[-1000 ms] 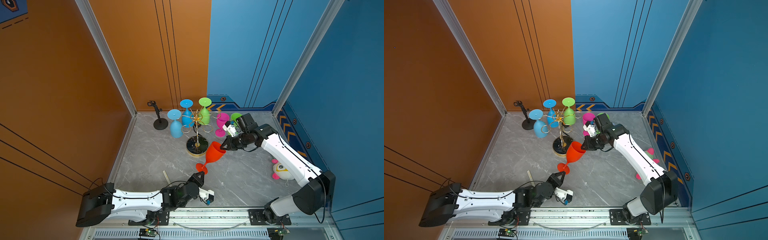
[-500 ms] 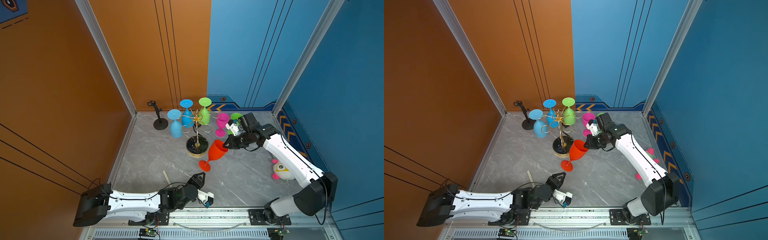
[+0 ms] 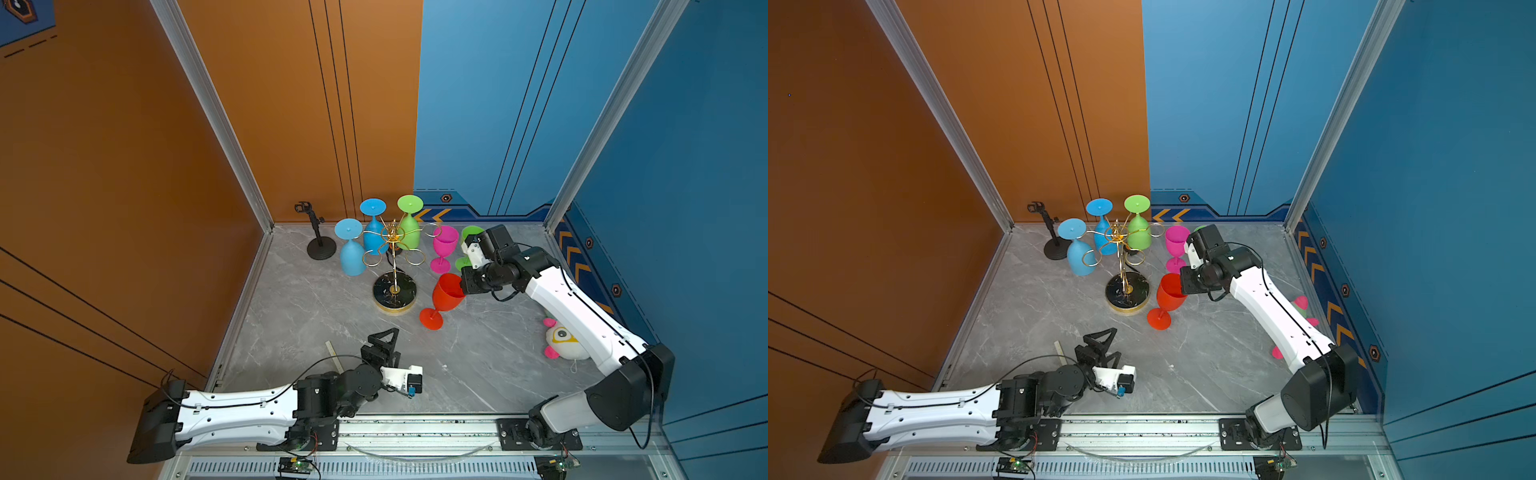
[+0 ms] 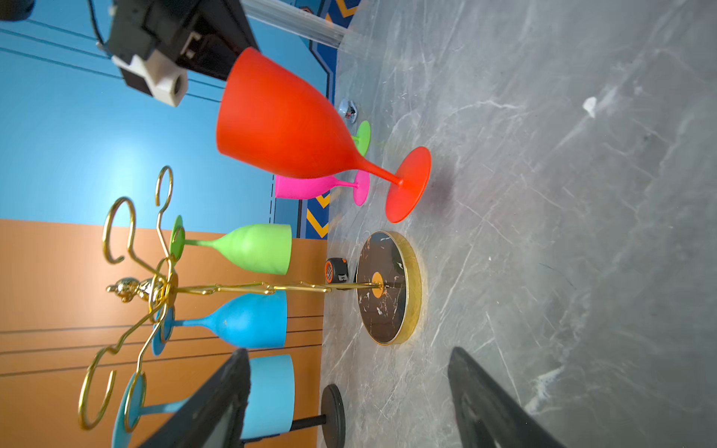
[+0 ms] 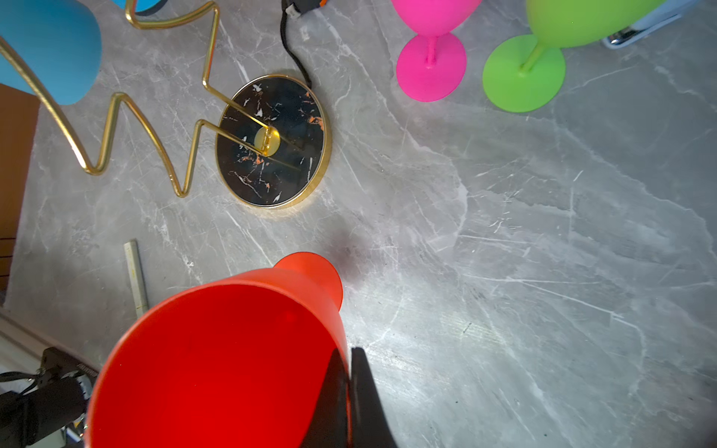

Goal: Take the wine glass off the wine glass rack
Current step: Place the wine glass at the top-center of the table.

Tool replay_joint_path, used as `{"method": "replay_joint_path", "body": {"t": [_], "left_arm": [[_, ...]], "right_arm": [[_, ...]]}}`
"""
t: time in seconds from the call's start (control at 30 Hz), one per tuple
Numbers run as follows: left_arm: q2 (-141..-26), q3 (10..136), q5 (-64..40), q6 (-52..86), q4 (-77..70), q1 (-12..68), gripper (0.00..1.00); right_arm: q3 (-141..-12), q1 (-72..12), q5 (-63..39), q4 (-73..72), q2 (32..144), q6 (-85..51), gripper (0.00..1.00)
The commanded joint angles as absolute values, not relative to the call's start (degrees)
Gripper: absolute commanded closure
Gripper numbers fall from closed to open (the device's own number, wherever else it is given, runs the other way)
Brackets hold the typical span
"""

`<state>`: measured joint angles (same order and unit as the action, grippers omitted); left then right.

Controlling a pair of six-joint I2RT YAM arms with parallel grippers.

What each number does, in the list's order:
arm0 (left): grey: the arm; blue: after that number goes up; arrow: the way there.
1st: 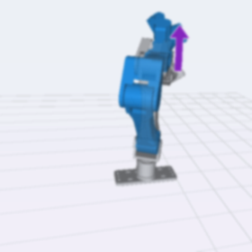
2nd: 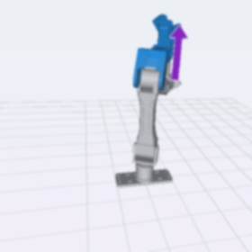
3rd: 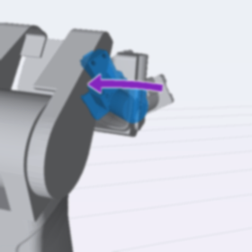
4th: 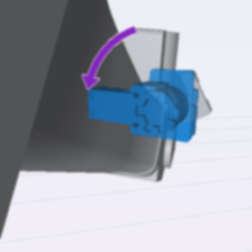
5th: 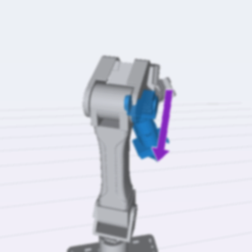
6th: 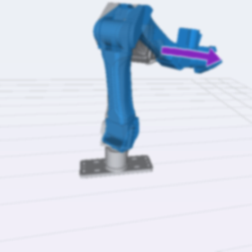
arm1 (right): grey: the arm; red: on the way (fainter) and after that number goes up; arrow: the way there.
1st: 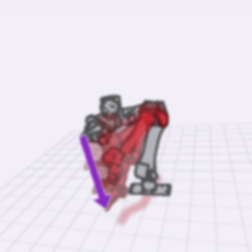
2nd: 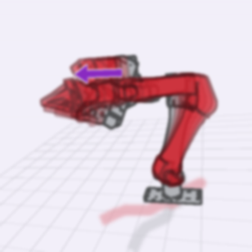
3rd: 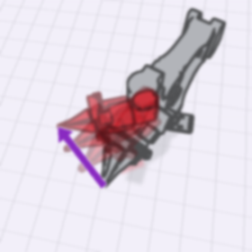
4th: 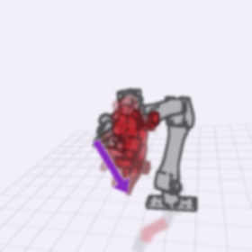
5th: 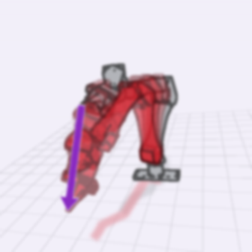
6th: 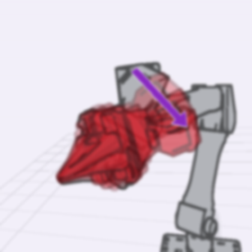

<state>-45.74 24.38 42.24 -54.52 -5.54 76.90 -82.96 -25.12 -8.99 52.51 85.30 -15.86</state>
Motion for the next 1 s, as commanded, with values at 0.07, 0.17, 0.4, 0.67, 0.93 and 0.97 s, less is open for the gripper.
{"method": "replay_joint_path", "body": {"t": [0.07,0.17,0.4,0.67,0.93,0.97], "left_arm": [[-40.61,29.92,43.31,-37.0,4.48,72.4,0.15],[-39.03,32.36,42.24,-29.95,8.47,68.59,0.1],[-39.3,39.36,37.56,-18.5,17.8,59.46,0.05],[-40.37,45.81,34.1,-7.11,24.51,49.48,0.05],[-42.19,47.34,28.72,2.87,25.81,39.95,0.05],[-42.32,47.29,28.26,3.43,25.99,38.92,0.05]], "right_arm": [[-86.33,-25.58,-0.65,53.4,89.11,-14.5,1.0],[-87.25,-25.59,0.85,52.47,90.88,-14.5,1.0],[-90.22,-25.49,4.64,51.05,95.21,-14.94,1.0],[-94.71,-25.49,8.28,50.54,99.93,-14.59,1.0],[-98.73,-25.31,9.01,50.56,103.93,-14.33,1.0],[-99.15,-25.31,8.88,50.56,104.31,-14.34,1.0]]}}
